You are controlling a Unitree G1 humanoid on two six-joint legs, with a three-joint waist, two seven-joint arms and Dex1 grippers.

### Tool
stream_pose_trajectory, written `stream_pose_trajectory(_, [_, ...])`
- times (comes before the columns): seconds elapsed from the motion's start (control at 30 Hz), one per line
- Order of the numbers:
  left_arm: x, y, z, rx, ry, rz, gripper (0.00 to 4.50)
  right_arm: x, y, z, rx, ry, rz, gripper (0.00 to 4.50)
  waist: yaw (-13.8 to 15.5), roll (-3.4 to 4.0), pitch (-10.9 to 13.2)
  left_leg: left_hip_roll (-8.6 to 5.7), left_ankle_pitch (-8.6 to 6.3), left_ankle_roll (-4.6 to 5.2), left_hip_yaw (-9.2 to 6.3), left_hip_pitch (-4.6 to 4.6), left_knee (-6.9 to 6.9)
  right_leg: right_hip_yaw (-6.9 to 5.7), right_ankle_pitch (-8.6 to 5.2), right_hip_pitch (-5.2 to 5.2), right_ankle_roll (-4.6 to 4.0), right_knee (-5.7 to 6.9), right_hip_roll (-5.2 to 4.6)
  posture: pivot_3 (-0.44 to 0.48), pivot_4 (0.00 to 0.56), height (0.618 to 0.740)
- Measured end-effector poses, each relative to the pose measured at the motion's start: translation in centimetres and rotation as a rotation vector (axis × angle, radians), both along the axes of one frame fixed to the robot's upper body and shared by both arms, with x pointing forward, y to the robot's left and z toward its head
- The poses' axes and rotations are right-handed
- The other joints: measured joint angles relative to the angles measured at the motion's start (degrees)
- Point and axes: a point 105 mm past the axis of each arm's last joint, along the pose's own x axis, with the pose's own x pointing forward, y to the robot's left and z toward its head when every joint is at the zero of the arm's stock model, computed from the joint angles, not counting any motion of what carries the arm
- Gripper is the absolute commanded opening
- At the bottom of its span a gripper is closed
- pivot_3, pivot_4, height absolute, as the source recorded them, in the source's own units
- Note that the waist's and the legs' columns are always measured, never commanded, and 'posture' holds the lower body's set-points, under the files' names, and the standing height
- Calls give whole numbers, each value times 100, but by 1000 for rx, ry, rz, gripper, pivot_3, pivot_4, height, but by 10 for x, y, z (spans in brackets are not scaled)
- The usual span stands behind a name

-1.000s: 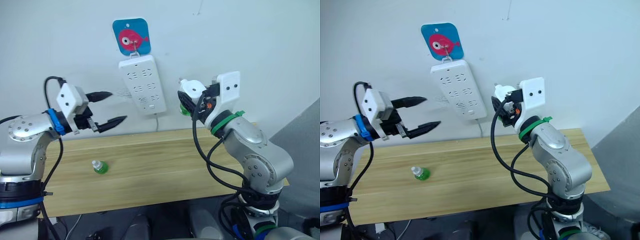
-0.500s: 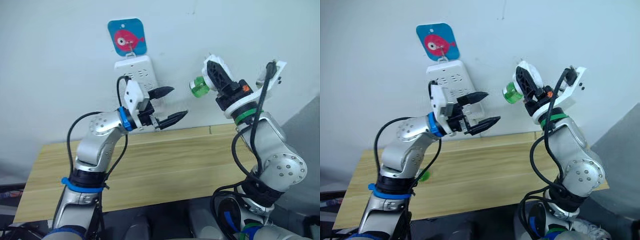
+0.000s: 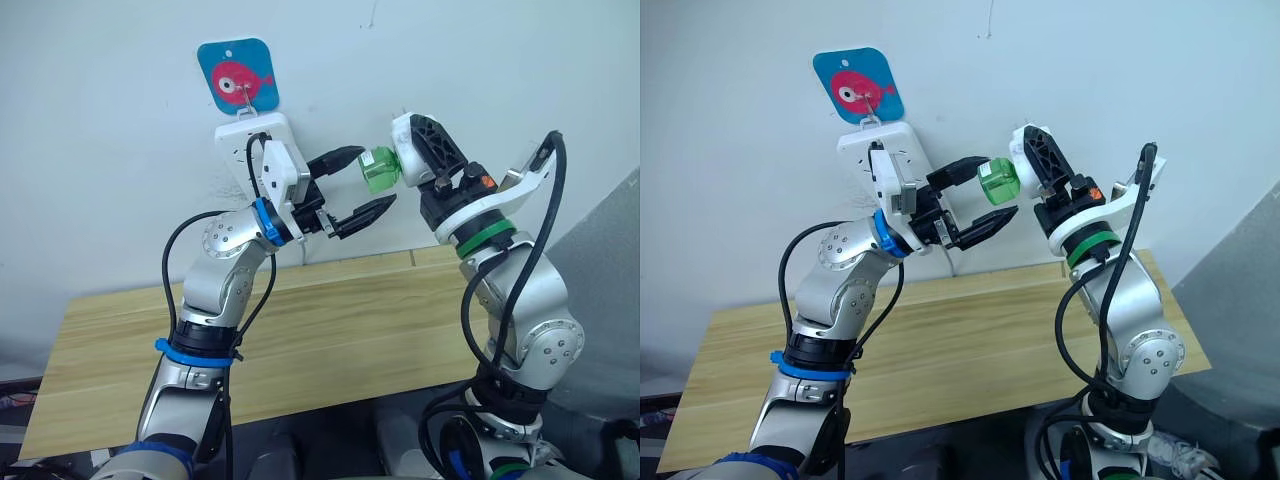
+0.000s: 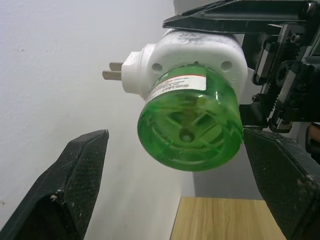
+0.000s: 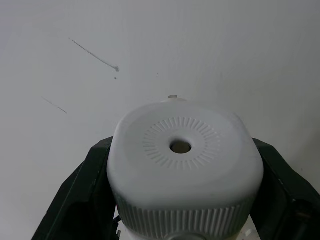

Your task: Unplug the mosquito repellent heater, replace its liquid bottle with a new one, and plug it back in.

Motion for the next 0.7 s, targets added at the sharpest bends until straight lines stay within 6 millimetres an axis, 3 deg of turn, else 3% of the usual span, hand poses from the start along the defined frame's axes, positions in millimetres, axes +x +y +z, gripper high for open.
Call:
stream_pose_trajectory(0.43, [-2, -5, -2, 11, 40, -44, 4500, 3, -3, -15, -8, 56, -8, 3006, -1, 0, 0, 1, 0, 0, 2, 0, -1, 1, 0, 0, 0, -1, 2, -232, 146, 734])
stream_pose_trajectory(0.53, [-4, -7, -4, 30, 34, -60, 3936, 3, -3, -15, -16, 55, -8, 3006, 3, 0, 0, 0, 0, 0, 2, 0, 0, 2, 0, 0, 0, -1, 1, -233, 145, 734])
stream_pose_trajectory(0.7, [-3, -8, -4, 38, 22, -57, 2405, 3, 0, -16, -19, 56, 0, 3006, 0, 0, 0, 1, 0, 0, 2, 1, 0, 2, 0, 0, 0, -1, 2, -238, 146, 734])
